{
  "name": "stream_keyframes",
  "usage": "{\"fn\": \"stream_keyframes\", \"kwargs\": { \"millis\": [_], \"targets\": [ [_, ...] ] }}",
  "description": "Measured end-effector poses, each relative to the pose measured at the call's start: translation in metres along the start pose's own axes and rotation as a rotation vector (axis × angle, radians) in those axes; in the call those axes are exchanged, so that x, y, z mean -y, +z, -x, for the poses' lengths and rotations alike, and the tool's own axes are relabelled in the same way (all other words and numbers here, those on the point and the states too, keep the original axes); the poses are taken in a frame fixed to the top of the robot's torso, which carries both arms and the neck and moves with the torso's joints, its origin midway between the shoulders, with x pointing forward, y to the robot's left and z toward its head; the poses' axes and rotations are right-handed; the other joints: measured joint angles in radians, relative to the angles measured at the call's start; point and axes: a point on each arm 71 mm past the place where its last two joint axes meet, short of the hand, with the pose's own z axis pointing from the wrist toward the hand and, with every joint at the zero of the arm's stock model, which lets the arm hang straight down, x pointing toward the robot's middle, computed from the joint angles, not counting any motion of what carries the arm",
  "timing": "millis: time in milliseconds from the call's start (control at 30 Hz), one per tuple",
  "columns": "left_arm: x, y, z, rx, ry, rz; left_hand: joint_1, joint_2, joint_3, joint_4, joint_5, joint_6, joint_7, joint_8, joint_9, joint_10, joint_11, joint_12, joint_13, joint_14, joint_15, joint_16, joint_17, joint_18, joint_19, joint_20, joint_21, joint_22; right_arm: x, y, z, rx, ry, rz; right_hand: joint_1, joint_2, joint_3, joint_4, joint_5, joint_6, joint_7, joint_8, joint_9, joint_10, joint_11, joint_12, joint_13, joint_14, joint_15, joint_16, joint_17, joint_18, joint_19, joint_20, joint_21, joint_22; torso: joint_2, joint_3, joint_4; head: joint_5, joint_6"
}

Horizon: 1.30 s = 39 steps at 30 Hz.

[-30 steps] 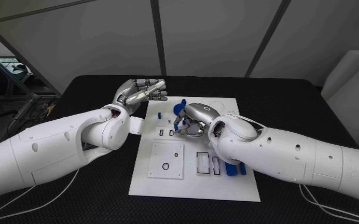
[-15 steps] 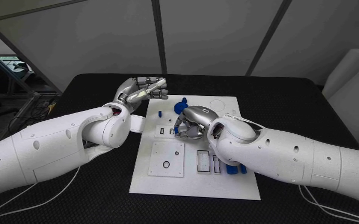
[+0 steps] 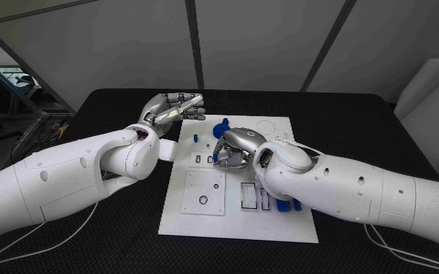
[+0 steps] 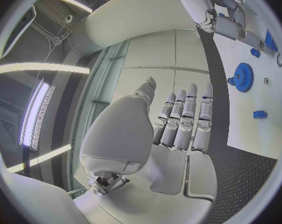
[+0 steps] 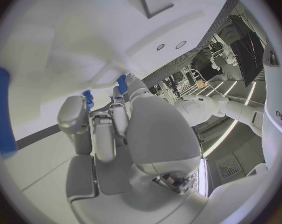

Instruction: Assemble the parts on the task board

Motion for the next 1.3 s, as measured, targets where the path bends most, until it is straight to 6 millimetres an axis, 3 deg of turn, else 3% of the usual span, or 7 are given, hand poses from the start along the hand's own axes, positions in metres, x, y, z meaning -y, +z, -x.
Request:
{"fn": "stream_keyframes", "kwargs": {
  "millis": [367, 767, 1300],
  "targets": [
    [0.0000, -0.0001, 0.0001, 0.000, 0.000, 0.000, 0.000, 0.000, 0.000, 0.000, 0.000, 0.000, 0.000, 0.000, 0.000, 0.000, 0.000, 0.000, 0.000, 0.000, 0.000, 0.000, 0.000, 0.000, 0.000, 0.000, 0.000, 0.000, 0.0008, 0.0003, 0.0003, 0.001, -0.008, -0.005, -0.007, -0.007, 0.001, 0.002, -0.002, 0.000, -0.003, -0.002, -0.002, -0.004, -0.004, -0.015, -0.009, 0.000, 0.000, 0.000, 0.000, 0.000, 0.000, 0.000, -0.004, -0.007, 0.000, -0.0001, 0.0003, -0.001, -0.002],
    [0.0000, -0.0001, 0.0001, 0.000, 0.000, 0.000, -0.002, 0.002, 0.000, 0.000, 0.000, 0.000, 0.000, 0.000, 0.000, 0.000, 0.000, 0.000, 0.000, 0.000, 0.000, 0.000, 0.001, 0.000, 0.000, 0.000, 0.000, 0.000, 0.0010, 0.0005, -0.0001, 0.001, -0.013, -0.009, -0.018, -0.017, 0.008, 0.001, -0.002, -0.021, 0.010, -0.016, -0.004, -0.004, -0.004, -0.026, -0.020, 0.000, 0.000, 0.000, 0.000, 0.000, -0.004, 0.004, -0.008, -0.014, -0.001, -0.0002, 0.0005, -0.002, -0.002],
    [-0.0001, 0.0000, -0.0003, -0.001, 0.000, 0.001, -0.004, 0.004, 0.000, 0.000, 0.000, 0.000, 0.000, 0.000, 0.000, 0.000, 0.000, 0.000, 0.000, 0.000, 0.000, 0.000, 0.002, 0.000, 0.000, 0.000, 0.000, 0.000, 0.0020, 0.0007, -0.0019, -0.008, -0.016, -0.017, -0.043, -0.051, 0.008, 0.006, -0.008, -0.048, 0.021, -0.032, -0.005, -0.013, 0.005, -0.038, -0.034, -0.004, 0.011, 0.000, 0.000, 0.000, -0.011, 0.011, -0.013, -0.022, -0.001, -0.0001, 0.0003, -0.003, -0.005]
  ]
}}
